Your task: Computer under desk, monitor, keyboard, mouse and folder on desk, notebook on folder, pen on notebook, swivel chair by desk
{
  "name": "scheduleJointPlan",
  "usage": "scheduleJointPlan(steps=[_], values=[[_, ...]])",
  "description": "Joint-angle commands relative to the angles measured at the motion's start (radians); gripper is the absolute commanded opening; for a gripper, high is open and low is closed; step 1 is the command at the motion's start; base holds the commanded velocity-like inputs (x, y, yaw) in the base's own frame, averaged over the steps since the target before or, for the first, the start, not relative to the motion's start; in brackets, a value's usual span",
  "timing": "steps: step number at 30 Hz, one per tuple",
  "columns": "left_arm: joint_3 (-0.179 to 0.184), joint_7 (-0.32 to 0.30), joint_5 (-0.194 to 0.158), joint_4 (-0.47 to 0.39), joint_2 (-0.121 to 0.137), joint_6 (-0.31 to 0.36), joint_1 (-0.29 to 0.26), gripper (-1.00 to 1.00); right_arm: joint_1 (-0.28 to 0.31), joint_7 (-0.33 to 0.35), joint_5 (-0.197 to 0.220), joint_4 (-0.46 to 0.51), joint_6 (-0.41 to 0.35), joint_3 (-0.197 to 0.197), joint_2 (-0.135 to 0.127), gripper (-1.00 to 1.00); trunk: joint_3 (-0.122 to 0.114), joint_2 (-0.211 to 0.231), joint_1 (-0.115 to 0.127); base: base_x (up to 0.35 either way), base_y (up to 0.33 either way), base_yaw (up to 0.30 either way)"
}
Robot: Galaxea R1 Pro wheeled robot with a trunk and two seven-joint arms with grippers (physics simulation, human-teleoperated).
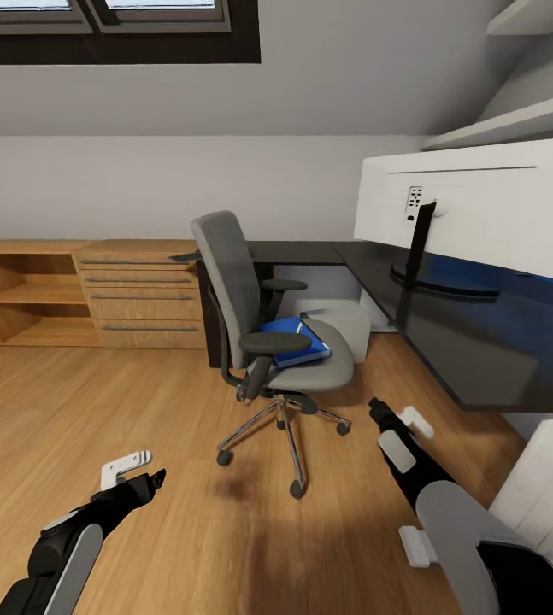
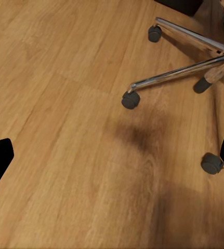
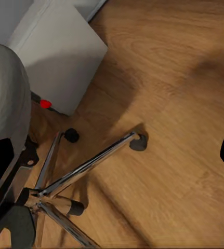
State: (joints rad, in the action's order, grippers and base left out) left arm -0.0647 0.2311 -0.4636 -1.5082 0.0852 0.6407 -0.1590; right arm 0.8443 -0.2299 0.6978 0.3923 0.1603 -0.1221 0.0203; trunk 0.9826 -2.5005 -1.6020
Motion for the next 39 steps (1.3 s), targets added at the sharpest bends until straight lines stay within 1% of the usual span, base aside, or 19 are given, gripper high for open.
scheduleJointPlan(steps=[1,5,9,20,21,26,32,39], values=[[0.000,0.008,-0.011,-0.001,0.000,0.003,-0.001,1.00,0.001,0.023,0.040,-0.001,0.003,0.001,-0.002,1.00,0.001,0.000,0.000,0.010,0.000,0.000],[0.002,0.008,-0.010,-0.001,-0.001,0.002,-0.001,1.00,0.001,0.062,0.075,-0.002,0.000,0.003,-0.005,1.00,0.001,0.000,0.000,0.104,0.000,0.000],[0.001,0.008,-0.010,-0.001,-0.001,0.001,-0.001,1.00,0.000,0.076,0.087,-0.002,0.000,0.004,-0.006,1.00,0.001,0.000,0.000,0.253,0.000,0.000],[-0.001,0.010,-0.010,0.002,-0.001,0.002,-0.001,1.00,-0.001,0.083,0.089,0.000,0.001,0.003,-0.009,1.00,0.001,0.000,0.000,0.175,0.000,0.000],[0.000,0.011,-0.009,0.004,-0.001,0.002,-0.001,1.00,-0.001,0.083,0.090,0.000,0.001,0.003,-0.018,1.00,0.001,0.000,0.000,0.124,0.000,0.000],[0.001,0.009,-0.009,0.005,-0.001,0.002,-0.001,1.00,-0.001,0.083,0.092,0.000,0.001,0.004,-0.028,1.00,0.001,0.000,0.000,0.161,0.000,0.000],[0.001,0.009,-0.009,0.005,-0.001,0.002,-0.001,1.00,-0.001,0.083,0.092,0.000,0.001,0.003,-0.029,1.00,0.001,0.000,0.000,0.149,0.000,0.000],[0.002,0.008,-0.009,0.005,-0.001,0.002,-0.001,1.00,-0.001,0.083,0.092,0.000,0.001,0.003,-0.029,1.00,0.001,0.000,0.000,0.246,0.000,0.000]])
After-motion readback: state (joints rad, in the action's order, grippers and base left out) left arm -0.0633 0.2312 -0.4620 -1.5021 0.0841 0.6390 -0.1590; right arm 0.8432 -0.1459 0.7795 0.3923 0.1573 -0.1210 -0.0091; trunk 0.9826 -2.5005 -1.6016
